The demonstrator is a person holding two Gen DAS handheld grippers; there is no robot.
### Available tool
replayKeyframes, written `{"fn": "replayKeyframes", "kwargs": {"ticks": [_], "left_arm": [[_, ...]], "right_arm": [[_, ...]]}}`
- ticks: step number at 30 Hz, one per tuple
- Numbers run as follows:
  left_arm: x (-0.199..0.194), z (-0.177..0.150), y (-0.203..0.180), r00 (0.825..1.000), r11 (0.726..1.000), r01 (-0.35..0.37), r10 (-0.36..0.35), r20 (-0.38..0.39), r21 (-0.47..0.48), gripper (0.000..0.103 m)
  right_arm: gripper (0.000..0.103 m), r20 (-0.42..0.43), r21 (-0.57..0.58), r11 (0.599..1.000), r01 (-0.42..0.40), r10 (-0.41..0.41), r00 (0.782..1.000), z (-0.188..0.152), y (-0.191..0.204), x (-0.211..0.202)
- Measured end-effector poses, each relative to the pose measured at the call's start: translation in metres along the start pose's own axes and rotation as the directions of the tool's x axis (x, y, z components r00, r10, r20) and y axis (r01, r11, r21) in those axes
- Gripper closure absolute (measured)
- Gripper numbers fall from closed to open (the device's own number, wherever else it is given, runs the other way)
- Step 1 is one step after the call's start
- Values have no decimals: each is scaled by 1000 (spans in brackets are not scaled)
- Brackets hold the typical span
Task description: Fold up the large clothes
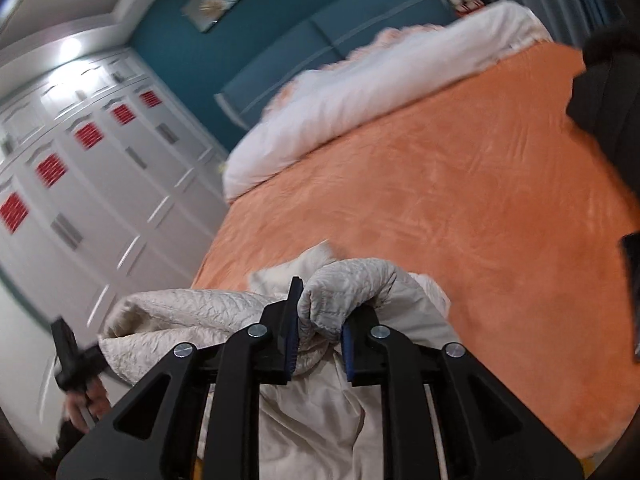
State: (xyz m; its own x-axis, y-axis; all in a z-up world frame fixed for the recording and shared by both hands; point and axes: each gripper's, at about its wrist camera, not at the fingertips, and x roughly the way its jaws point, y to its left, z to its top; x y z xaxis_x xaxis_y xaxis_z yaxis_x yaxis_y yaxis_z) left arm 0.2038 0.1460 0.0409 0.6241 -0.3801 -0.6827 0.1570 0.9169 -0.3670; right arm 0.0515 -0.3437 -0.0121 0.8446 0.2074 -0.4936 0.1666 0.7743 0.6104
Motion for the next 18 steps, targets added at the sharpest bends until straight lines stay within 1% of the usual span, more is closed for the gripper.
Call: {"fn": "replayKeyframes", "kwargs": {"ticks": [1, 3, 4, 6, 7, 8, 10, 11, 12, 13, 14, 15, 18], "left_arm": [[27, 3, 6, 999, 1000, -26, 26, -31, -7, 86], [56, 2, 19, 996, 999, -47, 45, -83, -19, 85], [64, 2, 25, 994, 999, -47, 44, -98, -26, 85], [74, 6, 36, 992, 999, -13, 8, -125, -42, 84], [71, 7, 40, 991, 999, 9, -15, -133, -47, 84], [63, 13, 45, 988, 997, 57, -64, -141, -51, 84], [50, 21, 46, 981, 991, 126, -130, -144, -32, 83], [39, 28, 47, 972, 985, 174, -174, -156, -9, 83], [30, 33, 47, 965, 979, 206, -201, -171, 11, 82], [24, 35, 45, 958, 974, 224, -215, -188, 26, 82], [17, 40, 44, 948, 968, 248, -232, -218, 45, 82], [12, 40, 40, 942, 965, 258, -239, -235, 53, 81], [3, 42, 38, 922, 955, 277, -233, -309, 106, 80]], "right_arm": [[83, -1, 12, 1000, 9, -9, 1000, 2, -3, 10], [81, -13, 59, 998, 22, -21, 1000, 2, -15, 35], [79, -16, 74, 997, 27, -25, 1000, -1, -19, 40], [78, -20, 115, 993, 33, -31, 999, -2, -28, 48], [76, -10, 131, 991, 20, -19, 1000, -1, -32, 48], [75, -1, 138, 990, 5, -5, 1000, -1, -35, 44], [74, 11, 148, 989, -25, 24, 1000, -2, -40, 37], [73, 9, 145, 989, -32, 31, 999, -3, -42, 35], [72, 4, 138, 990, -36, 36, 999, -3, -43, 35], [70, 0, 133, 990, -43, 43, 999, -3, -44, 35], [69, 2, 133, 990, -50, 50, 999, -3, -44, 36], [68, 7, 138, 988, -64, 64, 998, -1, -46, 36], [65, 55, 197, 969, -147, 139, 989, 8, -53, 28]]}}
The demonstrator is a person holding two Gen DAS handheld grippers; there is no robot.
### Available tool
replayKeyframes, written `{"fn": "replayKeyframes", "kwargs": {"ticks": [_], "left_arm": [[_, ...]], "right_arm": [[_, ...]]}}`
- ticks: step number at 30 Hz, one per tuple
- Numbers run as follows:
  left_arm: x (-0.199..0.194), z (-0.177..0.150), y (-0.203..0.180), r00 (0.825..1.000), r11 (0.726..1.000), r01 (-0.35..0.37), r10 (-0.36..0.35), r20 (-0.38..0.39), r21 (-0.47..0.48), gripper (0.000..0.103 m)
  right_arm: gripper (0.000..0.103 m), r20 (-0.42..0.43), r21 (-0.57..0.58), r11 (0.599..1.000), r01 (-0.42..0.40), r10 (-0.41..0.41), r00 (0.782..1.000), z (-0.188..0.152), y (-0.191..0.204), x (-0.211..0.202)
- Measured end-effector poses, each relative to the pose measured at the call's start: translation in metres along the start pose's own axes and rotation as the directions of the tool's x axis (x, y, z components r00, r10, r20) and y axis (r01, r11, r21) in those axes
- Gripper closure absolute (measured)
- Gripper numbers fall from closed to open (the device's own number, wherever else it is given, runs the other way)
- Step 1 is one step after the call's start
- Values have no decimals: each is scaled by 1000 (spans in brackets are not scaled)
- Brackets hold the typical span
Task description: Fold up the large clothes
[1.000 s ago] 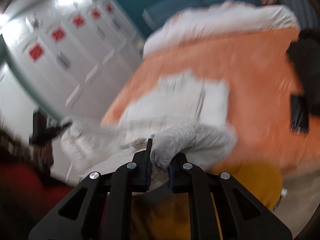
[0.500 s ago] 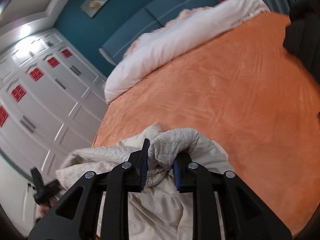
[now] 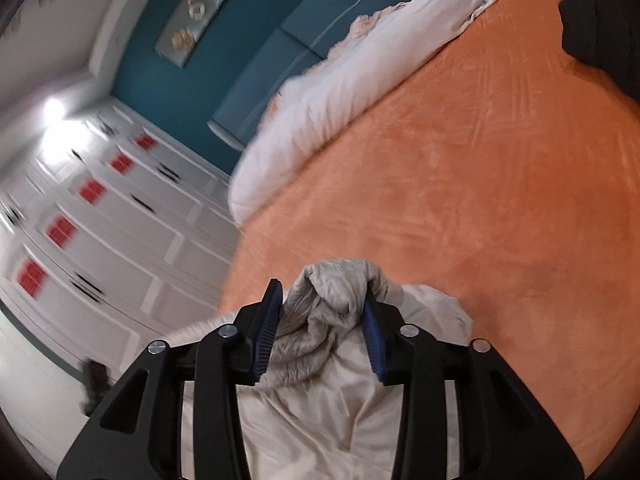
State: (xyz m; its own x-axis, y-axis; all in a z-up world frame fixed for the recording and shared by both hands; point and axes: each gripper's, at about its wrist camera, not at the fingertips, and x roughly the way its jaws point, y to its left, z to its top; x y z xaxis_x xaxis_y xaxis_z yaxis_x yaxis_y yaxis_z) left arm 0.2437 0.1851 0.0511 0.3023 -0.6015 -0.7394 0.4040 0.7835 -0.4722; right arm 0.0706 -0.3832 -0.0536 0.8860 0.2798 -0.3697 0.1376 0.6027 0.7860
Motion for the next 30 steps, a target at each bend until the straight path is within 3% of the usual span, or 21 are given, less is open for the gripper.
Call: {"fn": "replayKeyframes", "kwargs": {"ticks": [2, 5, 7, 8, 9, 11, 12, 13, 15, 16, 17, 19, 22, 25, 28, 30], "left_arm": [[-5, -1, 3, 997, 999, 0, 3, -75, 38, 79], [-18, -4, 13, 988, 999, 6, 1, -155, 48, 79], [-40, -4, 15, 992, 998, -24, 32, -124, 66, 78], [-59, 0, 15, 996, 995, -48, 54, -75, 82, 70], [-80, 5, 15, 994, 991, -111, 110, 11, 80, 43], [-120, 11, 13, 936, 959, -281, 266, 230, 34, 20], [-135, 13, 10, 910, 953, -302, 277, 309, 36, 19], [-142, 14, 7, 902, 954, -297, 266, 340, 42, 18], [-144, 13, -2, 862, 938, -346, 315, 397, 6, 16], [-137, 11, -7, 852, 933, -359, 324, 410, 7, 16], [-120, 5, -16, 854, 933, -358, 315, 414, 28, 16], [-89, -1, -23, 846, 919, -394, 354, 398, 21, 16], [-19, -11, -25, 861, 911, -412, 398, 318, -27, 16], [49, -21, -29, 871, 906, -418, 419, 256, -62, 16], [103, -28, -41, 855, 884, -466, 459, 240, -32, 16], [136, -34, -45, 845, 868, -497, 485, 225, -4, 16]], "right_arm": [[58, 50, 8, 1000, 30, -30, 998, 9, -1, -15], [58, 86, -47, 992, 121, -117, 989, 17, 3, -40], [58, 85, -126, 980, 156, -146, 986, 13, 16, -53], [58, 79, -166, 971, 172, -160, 984, 8, 23, -55], [58, 68, -227, 956, 185, -174, 982, 1, 34, -55], [57, 47, -322, 926, 198, -193, 980, -14, 50, -49], [57, 42, -369, 904, 215, -214, 976, -24, 59, -42], [57, 40, -393, 892, 224, -227, 973, -30, 64, -36], [50, 39, -433, 864, 258, -268, 963, -43, 71, -16], [43, 47, -436, 855, 281, -290, 956, -46, 70, -10], [41, 57, -429, 846, 318, -326, 944, -49, 69, 2], [41, 51, -398, 838, 373, -386, 921, -47, 65, 25], [41, 49, -390, 813, 432, -451, 891, -41, 62, 51], [56, 47, -412, 779, 473, -501, 864, -37, 61, 77], [63, 36, -457, 755, 469, -511, 859, -41, 60, 100], [64, 21, -490, 727, 481, -542, 840, -48, 54, 119]]}}
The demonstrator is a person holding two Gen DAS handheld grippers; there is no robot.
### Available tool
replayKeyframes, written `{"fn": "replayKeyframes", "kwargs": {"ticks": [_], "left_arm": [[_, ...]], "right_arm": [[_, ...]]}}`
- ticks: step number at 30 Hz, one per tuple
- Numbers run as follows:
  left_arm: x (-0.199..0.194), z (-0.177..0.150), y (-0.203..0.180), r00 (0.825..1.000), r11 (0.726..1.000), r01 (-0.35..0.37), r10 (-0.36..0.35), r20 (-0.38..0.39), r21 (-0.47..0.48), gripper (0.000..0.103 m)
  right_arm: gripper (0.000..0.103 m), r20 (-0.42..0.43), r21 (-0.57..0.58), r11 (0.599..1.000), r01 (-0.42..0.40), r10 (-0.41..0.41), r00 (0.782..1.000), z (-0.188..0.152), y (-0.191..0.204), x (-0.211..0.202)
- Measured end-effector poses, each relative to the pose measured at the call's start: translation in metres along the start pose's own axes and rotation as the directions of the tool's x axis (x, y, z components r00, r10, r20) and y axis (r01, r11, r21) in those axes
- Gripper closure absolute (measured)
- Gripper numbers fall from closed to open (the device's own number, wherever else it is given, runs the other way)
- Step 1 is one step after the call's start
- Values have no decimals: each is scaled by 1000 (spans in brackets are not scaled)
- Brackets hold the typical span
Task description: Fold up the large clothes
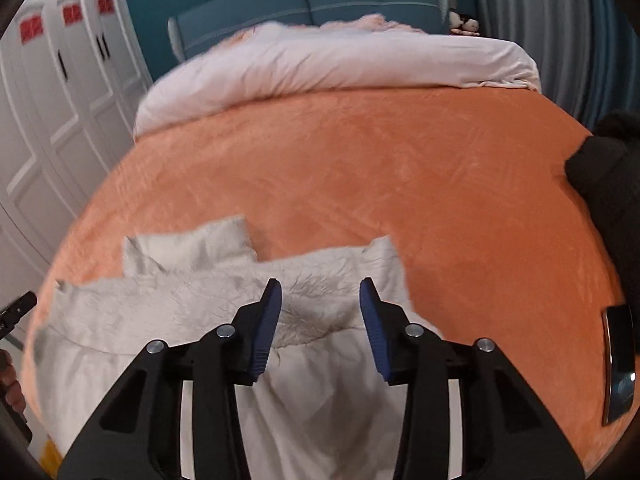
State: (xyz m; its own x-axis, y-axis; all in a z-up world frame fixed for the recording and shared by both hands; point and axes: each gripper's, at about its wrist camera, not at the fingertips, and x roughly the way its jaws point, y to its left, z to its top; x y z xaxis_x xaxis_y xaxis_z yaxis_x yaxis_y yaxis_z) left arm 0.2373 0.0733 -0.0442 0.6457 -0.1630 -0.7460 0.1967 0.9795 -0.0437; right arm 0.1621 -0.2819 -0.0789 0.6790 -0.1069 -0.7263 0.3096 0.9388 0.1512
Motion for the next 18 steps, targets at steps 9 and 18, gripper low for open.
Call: {"fn": "replayKeyframes", "kwargs": {"ticks": [9, 18], "left_arm": [[76, -27, -7, 998, 998, -56, 56, -32, -7, 12], [101, -30, -10, 999, 998, -45, 44, -8, -36, 8]], "right_arm": [[67, -103, 55, 998, -20, 25, 994, -30, -21, 66], [66, -62, 97, 994, -42, 48, 997, -38, -26, 86]]}}
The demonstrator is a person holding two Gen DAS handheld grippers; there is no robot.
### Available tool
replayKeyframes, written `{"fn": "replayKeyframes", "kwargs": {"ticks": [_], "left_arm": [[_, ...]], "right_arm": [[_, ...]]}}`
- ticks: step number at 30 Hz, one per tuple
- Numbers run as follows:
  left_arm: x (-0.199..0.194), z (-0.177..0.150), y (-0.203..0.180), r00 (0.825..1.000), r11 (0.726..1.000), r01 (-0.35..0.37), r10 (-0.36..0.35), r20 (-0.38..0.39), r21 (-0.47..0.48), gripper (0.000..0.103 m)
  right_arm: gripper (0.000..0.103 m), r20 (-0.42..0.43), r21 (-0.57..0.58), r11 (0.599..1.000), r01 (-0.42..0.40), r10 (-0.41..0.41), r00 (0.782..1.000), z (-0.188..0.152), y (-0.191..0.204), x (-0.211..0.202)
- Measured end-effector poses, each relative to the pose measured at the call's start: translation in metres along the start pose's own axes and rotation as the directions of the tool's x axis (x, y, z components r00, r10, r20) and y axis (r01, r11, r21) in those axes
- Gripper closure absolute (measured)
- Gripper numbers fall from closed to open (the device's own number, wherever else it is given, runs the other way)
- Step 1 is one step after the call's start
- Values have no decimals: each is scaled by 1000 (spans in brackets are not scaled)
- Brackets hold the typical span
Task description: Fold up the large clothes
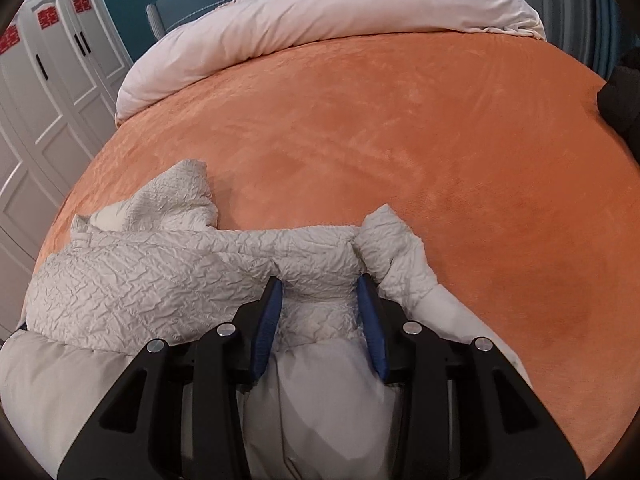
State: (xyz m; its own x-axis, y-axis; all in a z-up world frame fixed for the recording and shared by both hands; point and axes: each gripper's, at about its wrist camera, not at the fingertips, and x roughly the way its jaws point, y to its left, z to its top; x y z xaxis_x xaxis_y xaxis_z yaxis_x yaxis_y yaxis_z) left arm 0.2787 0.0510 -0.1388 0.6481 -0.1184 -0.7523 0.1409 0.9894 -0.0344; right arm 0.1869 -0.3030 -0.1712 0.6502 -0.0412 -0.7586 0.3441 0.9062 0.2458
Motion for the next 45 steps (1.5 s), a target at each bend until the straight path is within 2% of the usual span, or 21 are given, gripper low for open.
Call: {"fn": "replayKeyframes", "kwargs": {"ticks": [7, 12, 13, 15, 17, 19, 21, 24, 26, 28, 29, 32, 36, 45], "left_arm": [[11, -4, 1, 1000, 1000, 6, -6, 0, -14, 6], [12, -1, -2, 1000, 1000, -7, 7, -22, -5, 6], [11, 1, -2, 999, 1000, -15, 15, -31, 1, 6], [1, 7, -5, 997, 998, -53, 54, -52, 17, 7], [-23, 9, -6, 995, 996, -94, 94, -45, -1, 7], [-51, 9, -7, 999, 998, -39, 38, -23, -43, 7], [-81, 7, -14, 999, 995, 38, -38, 8, -94, 6], [-88, 1, -34, 997, 994, 76, -78, -19, -72, 6], [-79, -7, -46, 998, 999, 41, -43, -48, -32, 6], [-63, -18, -48, 997, 999, 8, -11, -78, -31, 5], [-57, -22, -46, 996, 999, 14, -18, -91, -44, 5], [-48, -27, -42, 996, 997, 28, -34, -77, -72, 5], [-39, -31, -48, 998, 999, -4, 1, -62, -49, 5], [-31, -41, -49, 999, 998, -19, 17, -28, -57, 5]], "right_arm": [[66, 32, 8, 1000, -1, 0, 999, -6, 0, 5], [66, 14, 3, 1000, 12, -12, 1000, -1, 3, 3], [66, 1, 0, 1000, 19, -19, 1000, 2, 4, 1], [63, -15, -10, 996, 86, -87, 996, 9, 16, -18], [63, 38, -36, 999, 9, -8, 999, 12, 40, -58], [63, 90, -151, 988, -26, 39, 995, 8, 80, -92], [64, 70, -251, 966, -59, 79, 994, -1, 116, -99], [66, -14, -324, 940, -105, 106, 994, -15, 154, -79], [63, -59, -351, 932, -92, 76, 995, -28, 169, -56], [63, -62, -346, 935, -75, 57, 996, -36, 170, -41], [63, -65, -333, 939, -80, 62, 996, -38, 167, -38], [62, -78, -309, 946, -101, 81, 994, -39, 160, -27], [62, -59, -324, 942, -84, 69, 996, -47, 159, -13], [62, -34, -312, 945, -98, 92, 995, -55, 155, -4]]}}
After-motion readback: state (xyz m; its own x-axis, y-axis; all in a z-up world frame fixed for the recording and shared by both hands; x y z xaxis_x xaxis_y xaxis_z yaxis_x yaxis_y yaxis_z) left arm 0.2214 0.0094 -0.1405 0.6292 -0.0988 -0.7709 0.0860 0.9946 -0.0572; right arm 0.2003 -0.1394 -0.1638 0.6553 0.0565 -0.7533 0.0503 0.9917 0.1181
